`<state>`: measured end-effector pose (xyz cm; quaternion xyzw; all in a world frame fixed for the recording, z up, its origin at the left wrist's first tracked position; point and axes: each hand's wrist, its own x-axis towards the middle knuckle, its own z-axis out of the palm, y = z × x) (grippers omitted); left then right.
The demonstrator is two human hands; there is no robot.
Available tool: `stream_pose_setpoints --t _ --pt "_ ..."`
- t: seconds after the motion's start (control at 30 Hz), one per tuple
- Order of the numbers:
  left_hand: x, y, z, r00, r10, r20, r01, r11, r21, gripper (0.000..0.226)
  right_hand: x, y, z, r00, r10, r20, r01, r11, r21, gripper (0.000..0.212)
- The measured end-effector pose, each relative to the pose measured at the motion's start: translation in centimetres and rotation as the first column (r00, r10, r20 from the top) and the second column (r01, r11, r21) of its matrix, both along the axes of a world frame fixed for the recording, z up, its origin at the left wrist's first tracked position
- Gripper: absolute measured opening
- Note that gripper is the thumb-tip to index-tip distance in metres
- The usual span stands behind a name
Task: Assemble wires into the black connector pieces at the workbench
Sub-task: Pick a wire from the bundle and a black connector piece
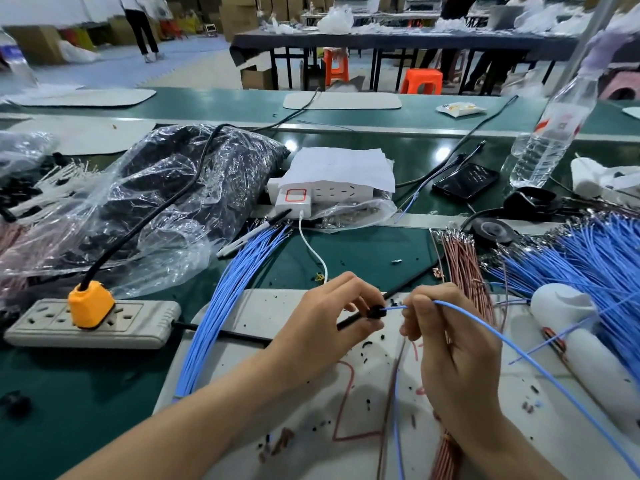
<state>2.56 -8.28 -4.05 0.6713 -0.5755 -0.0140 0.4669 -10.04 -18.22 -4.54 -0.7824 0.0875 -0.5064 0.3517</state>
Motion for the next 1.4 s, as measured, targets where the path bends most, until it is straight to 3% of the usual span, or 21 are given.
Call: stream_pose_setpoints --t 0.23,0.4,0.53,1.07,1.4 --pt "0.11 0.05 -0.29 1.0 -0.011 0.027 0.011 1.0 0.005 0.015 0.31 0.22 0.23 0.998 0.041 -0.056 -0.038 0.997 0.068 0.025" --pt "0.0 0.01 -0.48 1.0 -0.027 0.015 0.027 1.0 0.008 0.015 0.29 -0.02 0.45 0.994 0.077 -0.073 -0.054 0.959 0.278 0.023" --pt "0.2 0.05 -0.51 1.0 -0.006 0.001 0.006 1.0 0.012 0.017 0.34 -0.31 0.4 0.992 0.07 -0.108 -0.026 0.933 0.36 0.028" --pt "-0.01 0.32 -0.14 0.999 -0.014 -0.036 0.014 1.0 0.007 0.026 0.64 -0.58 -0.08 0.988 0.122 -0.099 -0.071 0.91 0.41 0.027" --pt "-0.13 0.63 -0.06 0.981 -0.061 -0.186 0.066 0.998 0.019 0.037 0.54 -0.41 0.12 0.973 0.213 -0.086 -0.159 0.893 0.422 0.025"
